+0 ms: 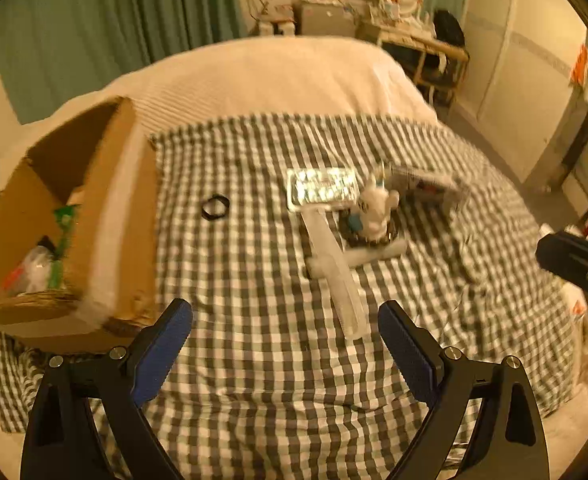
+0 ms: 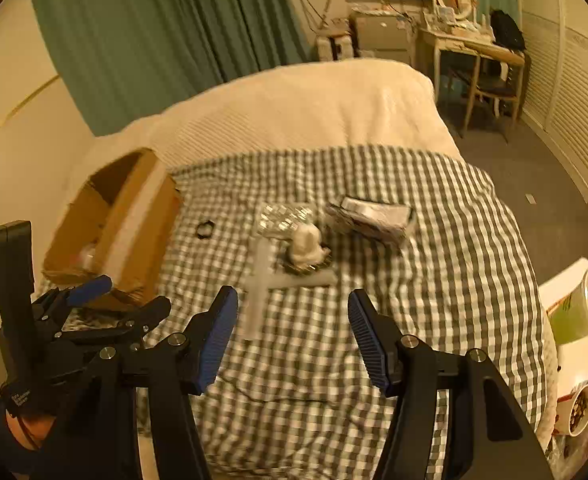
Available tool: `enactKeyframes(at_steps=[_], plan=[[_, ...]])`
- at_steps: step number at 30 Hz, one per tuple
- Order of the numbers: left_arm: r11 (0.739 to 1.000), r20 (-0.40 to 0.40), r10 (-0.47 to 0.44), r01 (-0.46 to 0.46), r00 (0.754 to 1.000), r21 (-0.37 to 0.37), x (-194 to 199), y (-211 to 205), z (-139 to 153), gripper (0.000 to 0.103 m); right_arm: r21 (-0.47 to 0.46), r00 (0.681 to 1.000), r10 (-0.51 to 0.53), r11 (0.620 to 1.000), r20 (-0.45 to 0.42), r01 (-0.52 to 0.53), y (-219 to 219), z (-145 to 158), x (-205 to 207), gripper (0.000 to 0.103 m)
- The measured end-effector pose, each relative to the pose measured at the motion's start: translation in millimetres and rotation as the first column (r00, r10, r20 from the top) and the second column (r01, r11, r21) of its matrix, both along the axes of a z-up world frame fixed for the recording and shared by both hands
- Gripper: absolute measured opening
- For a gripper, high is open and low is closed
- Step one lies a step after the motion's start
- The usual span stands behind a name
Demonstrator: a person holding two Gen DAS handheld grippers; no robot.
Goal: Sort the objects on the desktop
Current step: 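Move both tools back over the comb and boxed item, then grasp the clear comb with the left tool while the right tool grasps the white printed box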
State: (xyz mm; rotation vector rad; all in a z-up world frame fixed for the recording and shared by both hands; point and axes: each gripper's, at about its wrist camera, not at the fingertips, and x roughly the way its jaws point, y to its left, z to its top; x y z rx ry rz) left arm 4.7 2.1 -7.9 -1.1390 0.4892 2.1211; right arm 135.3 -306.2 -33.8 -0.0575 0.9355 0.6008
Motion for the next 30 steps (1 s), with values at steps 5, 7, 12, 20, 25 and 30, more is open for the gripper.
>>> enactKeyframes(at_steps=[5, 7, 12, 20, 25, 30], plan=[[0.998, 0.043, -0.032, 0.034, 0.999, -0.046, -5, 21, -38, 0.096, -0.016, 0.998, -0.02, 1.0, -0.056, 0.019, -13, -38, 23, 0.057], [0.998, 0.074, -0.032, 0.036, 0.997, -0.049, -11, 28, -52, 0.096, -0.028, 0.997, -0.027, 0.999, -0.067, 0.025, -14, -49, 32, 0.057], [0.998, 0.12, -0.059, 0.063, 0.991, -0.03, -17, 41, -76, 0.096, -0.082, 0.999, -0.01, 0.997, -0.03, 0.008, -12, -66, 62, 0.057], [0.989, 0.197, -0.118, 0.133, 0.973, -0.062, -22, 71, -111, 0.063, -0.254, 0.981, 0.152, 0.96, 0.119, -0.118, 17, -74, 111, 0.062], [0.991, 0.198, -0.123, 0.131, 0.972, -0.025, -30, 68, -111, 0.037, -0.328, 0.982, 0.177, 0.933, 0.062, -0.148, 39, -102, 133, 0.062], [0.993, 0.268, -0.115, 0.109, 0.956, 0.037, -46, 52, -107, 0.027, -0.419, 0.987, 0.156, 0.899, 0.027, -0.131, 56, -128, 152, 0.018]])
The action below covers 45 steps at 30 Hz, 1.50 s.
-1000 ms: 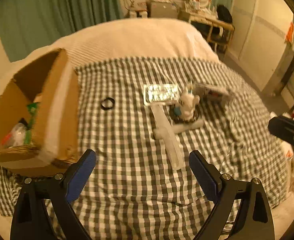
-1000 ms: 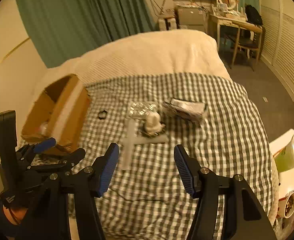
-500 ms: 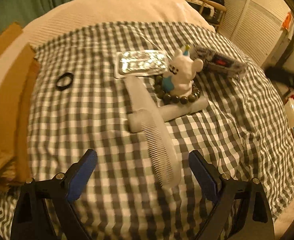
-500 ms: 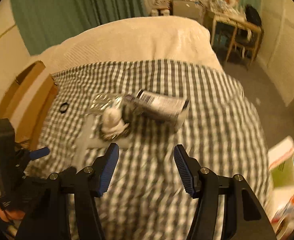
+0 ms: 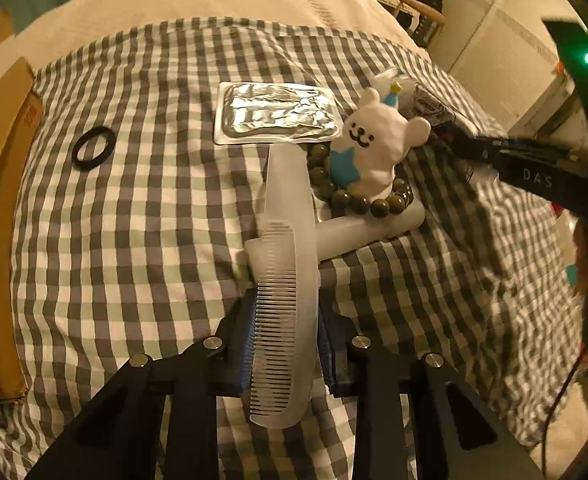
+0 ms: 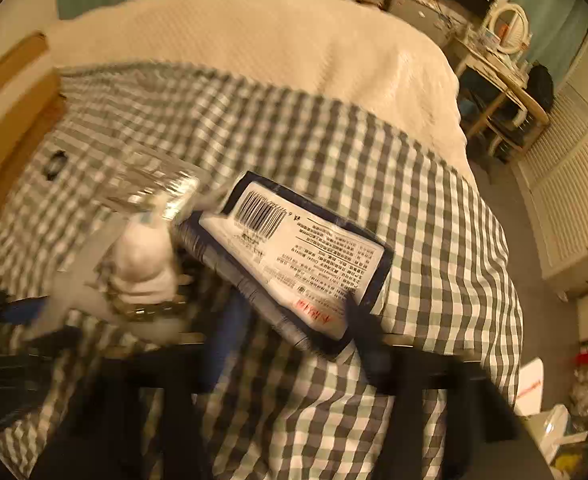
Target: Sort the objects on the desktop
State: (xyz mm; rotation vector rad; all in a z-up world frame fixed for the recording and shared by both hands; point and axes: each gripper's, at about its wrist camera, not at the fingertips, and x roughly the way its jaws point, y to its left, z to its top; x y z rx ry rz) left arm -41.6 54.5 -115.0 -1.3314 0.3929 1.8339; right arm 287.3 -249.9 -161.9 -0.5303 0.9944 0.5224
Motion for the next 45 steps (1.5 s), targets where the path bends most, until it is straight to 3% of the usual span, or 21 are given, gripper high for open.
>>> enactKeyframes(at_steps=[3, 10, 19, 26, 34, 40, 45], plan=[[1.0, 0.004, -0.003, 0.003, 1.0, 0.007, 0, -5, 3, 0.027, 0.04, 0.997, -0.056, 0.998, -0.049, 0.058, -7, 0, 4, 0.015], [1.0, 0.029, 0.015, -0.015, 0.999, 0.02, 0, -23, 19, 0.027, 0.081, 0.99, -0.13, 0.988, -0.05, 0.133, -28, 20, -7, 0.007], [0.998, 0.023, 0.021, -0.022, 1.0, 0.061, 12, -54, 58, 0.027, 0.159, 0.947, -0.231, 0.95, -0.223, 0.269, -46, 49, -39, 0.006], [0.989, -0.029, 0.047, -0.043, 0.998, 0.139, 18, -89, 111, 0.027, 0.175, 0.976, -0.185, 0.963, -0.111, 0.203, -39, 112, -95, 0.005], [0.976, -0.074, 0.11, -0.093, 0.991, 0.197, -1, -130, 169, 0.027, 0.222, 0.988, -0.127, 0.965, -0.082, 0.142, -10, 171, -146, 0.005], [0.97, -0.165, 0.137, -0.099, 0.977, 0.22, -23, -158, 238, 0.027, 0.274, 0.996, -0.088, 0.957, -0.035, 0.094, 20, 230, -174, 0.005], [0.94, -0.155, 0.234, -0.183, 0.96, 0.288, -58, -189, 298, 0.027, 0.347, 0.999, -0.044, 0.937, -0.007, 0.044, 58, 282, -187, 0.005]])
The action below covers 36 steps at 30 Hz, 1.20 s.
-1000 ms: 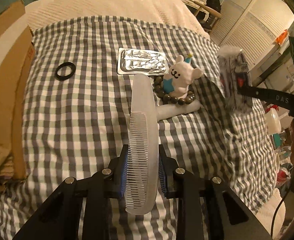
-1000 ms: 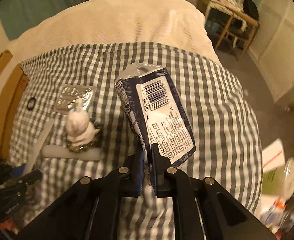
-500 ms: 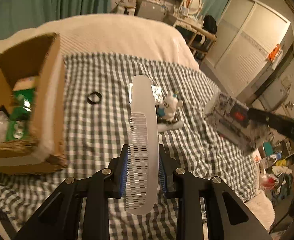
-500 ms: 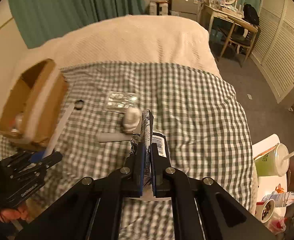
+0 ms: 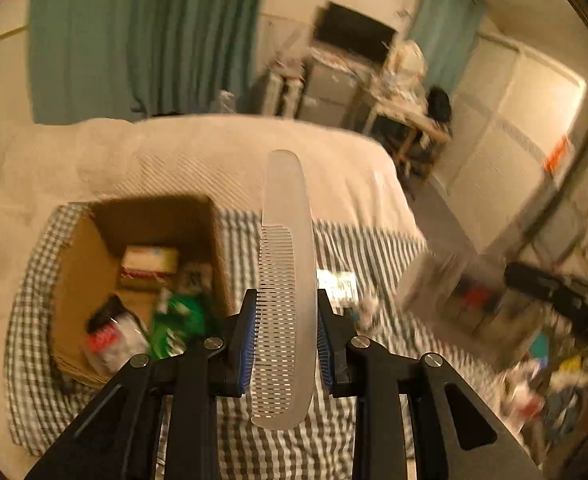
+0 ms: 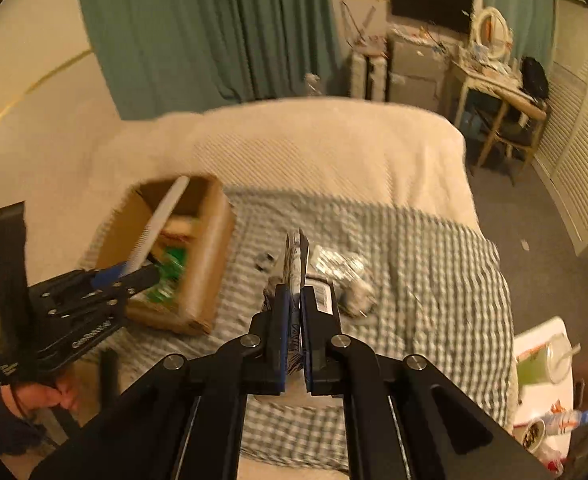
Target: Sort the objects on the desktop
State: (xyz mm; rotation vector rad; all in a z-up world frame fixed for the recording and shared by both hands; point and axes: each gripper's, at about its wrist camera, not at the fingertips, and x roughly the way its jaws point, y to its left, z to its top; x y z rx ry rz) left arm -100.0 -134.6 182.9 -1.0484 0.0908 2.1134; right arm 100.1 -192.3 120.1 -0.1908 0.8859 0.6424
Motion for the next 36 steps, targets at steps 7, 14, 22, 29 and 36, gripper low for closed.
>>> enactKeyframes(at_steps=[7, 14, 22, 29, 36], plan=[[0.982, -0.005, 0.188, -0.188, 0.982, 0.003, -58, -29, 24, 0.027, 0.144, 0.999, 0.033, 0.989, 0.033, -0.038, 98, 48, -1, 0.005], [0.958, 0.009, 0.229, -0.224, 0.973, -0.179, -91, -51, -72, 0.027, 0.093, 0.998, 0.058, 0.994, -0.008, -0.057, 158, -15, 15, 0.005], [0.909, -0.042, 0.212, -0.213, 0.976, -0.358, -99, -44, -141, 0.074, -0.135, 0.965, -0.028, 0.991, -0.262, -0.007, 121, -150, 54, 0.034], [0.927, -0.029, 0.226, -0.224, 0.974, -0.299, -83, -30, -119, 0.077, -0.103, 0.952, -0.155, 0.986, -0.263, 0.132, 61, -149, 91, 0.038], [0.961, -0.088, 0.094, -0.113, 0.992, -0.252, -18, 14, -82, 0.083, -0.101, 0.96, -0.188, 0.98, -0.207, 0.17, 24, -126, 81, 0.043]])
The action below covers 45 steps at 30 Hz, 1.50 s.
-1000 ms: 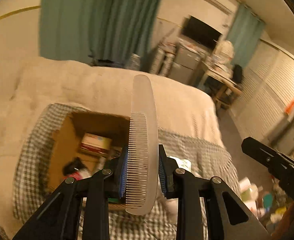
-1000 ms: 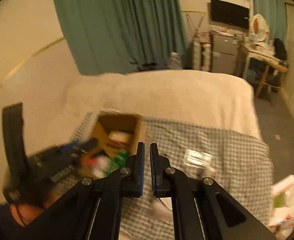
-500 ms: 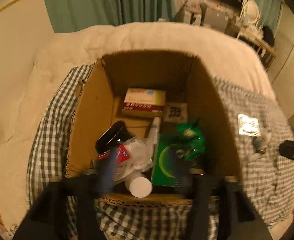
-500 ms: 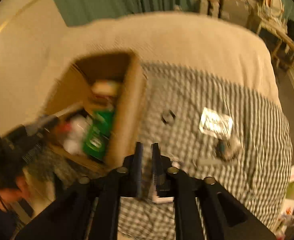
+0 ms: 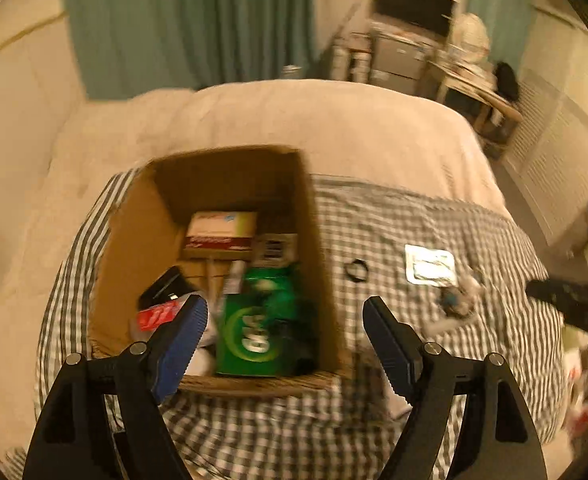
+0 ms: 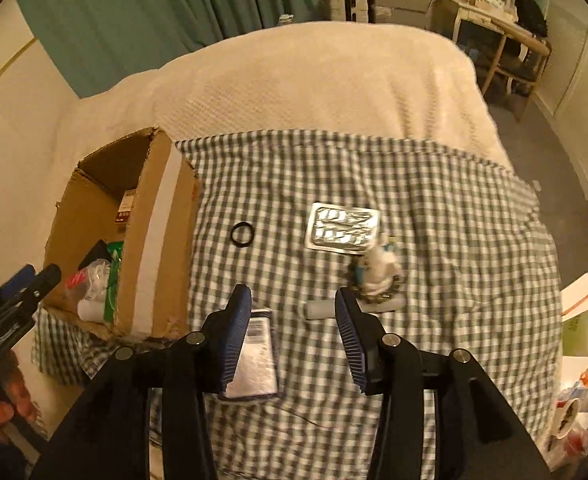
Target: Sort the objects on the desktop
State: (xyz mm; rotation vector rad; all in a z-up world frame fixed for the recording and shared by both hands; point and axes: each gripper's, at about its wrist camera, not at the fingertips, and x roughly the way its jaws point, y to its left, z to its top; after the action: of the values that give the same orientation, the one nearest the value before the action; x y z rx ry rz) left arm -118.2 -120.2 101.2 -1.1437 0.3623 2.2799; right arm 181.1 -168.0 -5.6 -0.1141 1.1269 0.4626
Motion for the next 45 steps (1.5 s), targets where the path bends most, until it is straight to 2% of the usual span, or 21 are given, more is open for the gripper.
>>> enactKeyframes(at_steps=[2, 5, 11, 15, 18, 22, 25, 28, 35, 39, 40, 42, 43, 44, 45], plan=[[0.998, -0.032, -0.062, 0.061, 0.998, -0.025, 22, 18, 6, 0.083, -0.017, 0.999, -0.001, 1.0, 0.033, 0.002, -10, 7, -6, 0.043], [0.993, -0.028, -0.113, 0.112, 0.993, -0.044, 45, 40, 5, 0.083, -0.03, 0.998, -0.017, 0.999, 0.068, 0.019, -28, 19, -14, 0.043], [0.991, 0.077, -0.113, 0.118, 0.991, -0.059, 71, 74, -14, 0.083, -0.012, 0.995, -0.07, 0.997, 0.068, 0.071, -64, 28, -22, 0.043], [0.986, 0.084, -0.123, 0.131, 0.989, -0.102, 82, 91, -34, 0.083, -0.029, 0.992, -0.098, 0.995, 0.075, 0.1, -79, 22, -23, 0.045], [0.974, 0.072, -0.152, 0.162, 0.986, -0.157, 90, 98, -58, 0.083, -0.037, 0.992, -0.12, 0.992, 0.046, 0.122, -86, 6, -17, 0.046], [0.955, 0.098, -0.169, 0.188, 0.981, -0.229, 89, 105, -92, 0.083, -0.026, 0.991, -0.132, 0.991, -0.004, 0.132, -88, -17, -1, 0.046], [0.959, 0.148, -0.155, 0.185, 0.977, -0.216, 83, 108, -114, 0.083, 0.006, 0.991, -0.127, 0.992, -0.048, 0.127, -85, -36, 10, 0.051], [0.958, 0.175, -0.155, 0.192, 0.972, -0.213, 78, 113, -132, 0.083, -0.009, 0.99, -0.115, 0.993, -0.078, 0.115, -77, -64, 26, 0.053], [0.923, 0.167, -0.222, 0.262, 0.961, -0.281, 78, 128, -175, 0.083, -0.016, 0.984, -0.129, 0.992, -0.119, 0.128, -64, -117, 72, 0.053], [0.919, 0.208, -0.228, 0.281, 0.951, -0.277, 70, 131, -194, 0.082, -0.026, 0.981, -0.136, 0.991, -0.14, 0.134, -55, -143, 94, 0.053], [0.92, 0.215, -0.229, 0.283, 0.95, -0.27, 67, 131, -196, 0.078, -0.028, 0.98, -0.134, 0.991, -0.146, 0.131, -52, -149, 98, 0.053], [0.921, 0.216, -0.225, 0.279, 0.95, -0.272, 61, 130, -199, 0.058, -0.039, 0.98, -0.123, 0.992, -0.156, 0.118, -48, -159, 103, 0.053], [0.919, 0.215, -0.219, 0.275, 0.952, -0.281, 58, 131, -201, 0.052, -0.043, 0.98, -0.118, 0.993, -0.158, 0.113, -46, -163, 104, 0.051], [0.923, 0.199, -0.213, 0.264, 0.957, -0.281, 55, 130, -201, 0.042, -0.04, 0.981, -0.116, 0.993, -0.154, 0.111, -45, -165, 106, 0.043], [0.926, 0.195, -0.213, 0.262, 0.957, -0.273, 54, 129, -200, 0.038, -0.038, 0.982, -0.113, 0.993, -0.154, 0.108, -44, -166, 107, 0.035]])
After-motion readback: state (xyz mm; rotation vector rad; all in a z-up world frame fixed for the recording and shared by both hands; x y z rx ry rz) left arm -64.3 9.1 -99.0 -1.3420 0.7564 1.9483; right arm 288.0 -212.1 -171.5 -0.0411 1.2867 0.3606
